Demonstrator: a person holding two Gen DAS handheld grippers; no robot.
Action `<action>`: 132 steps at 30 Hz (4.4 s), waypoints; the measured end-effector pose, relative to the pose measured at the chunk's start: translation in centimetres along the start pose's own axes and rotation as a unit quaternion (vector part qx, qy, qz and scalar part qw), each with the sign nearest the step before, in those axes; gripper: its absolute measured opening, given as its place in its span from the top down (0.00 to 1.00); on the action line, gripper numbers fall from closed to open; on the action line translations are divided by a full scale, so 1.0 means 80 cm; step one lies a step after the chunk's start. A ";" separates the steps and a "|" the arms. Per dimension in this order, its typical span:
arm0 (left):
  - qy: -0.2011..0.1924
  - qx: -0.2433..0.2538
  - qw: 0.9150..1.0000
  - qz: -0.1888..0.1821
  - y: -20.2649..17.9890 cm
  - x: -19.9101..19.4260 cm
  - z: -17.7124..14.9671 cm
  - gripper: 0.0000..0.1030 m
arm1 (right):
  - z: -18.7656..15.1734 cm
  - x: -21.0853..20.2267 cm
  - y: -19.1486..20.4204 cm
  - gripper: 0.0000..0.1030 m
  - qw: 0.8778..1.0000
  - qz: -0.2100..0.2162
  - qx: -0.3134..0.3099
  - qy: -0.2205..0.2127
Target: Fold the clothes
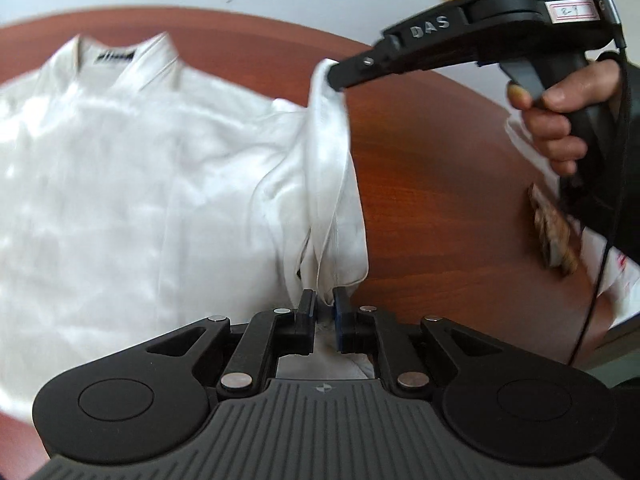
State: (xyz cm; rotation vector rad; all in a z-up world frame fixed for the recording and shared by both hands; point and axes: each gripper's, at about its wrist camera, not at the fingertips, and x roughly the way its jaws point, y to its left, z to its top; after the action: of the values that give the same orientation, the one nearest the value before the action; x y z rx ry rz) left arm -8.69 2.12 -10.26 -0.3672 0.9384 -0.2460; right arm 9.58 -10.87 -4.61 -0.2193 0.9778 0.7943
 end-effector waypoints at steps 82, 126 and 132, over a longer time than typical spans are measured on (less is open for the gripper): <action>0.047 -0.007 0.995 0.088 0.416 -0.274 0.074 0.63 | -0.009 0.085 0.340 0.74 0.999 -0.017 0.021 0.039; 0.153 0.250 0.956 0.009 0.620 -0.180 0.254 0.66 | 0.066 0.226 0.600 0.74 0.990 -0.101 0.086 0.044; 0.143 0.271 0.952 -0.002 0.620 -0.178 0.250 0.96 | 0.078 0.246 0.624 0.74 0.993 -0.104 0.010 0.061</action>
State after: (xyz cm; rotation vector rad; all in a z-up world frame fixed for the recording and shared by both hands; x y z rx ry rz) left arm 1.91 56.41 -9.41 0.1795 1.1099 -0.5554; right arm -14.60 37.34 -8.33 -0.3489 1.0579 0.5855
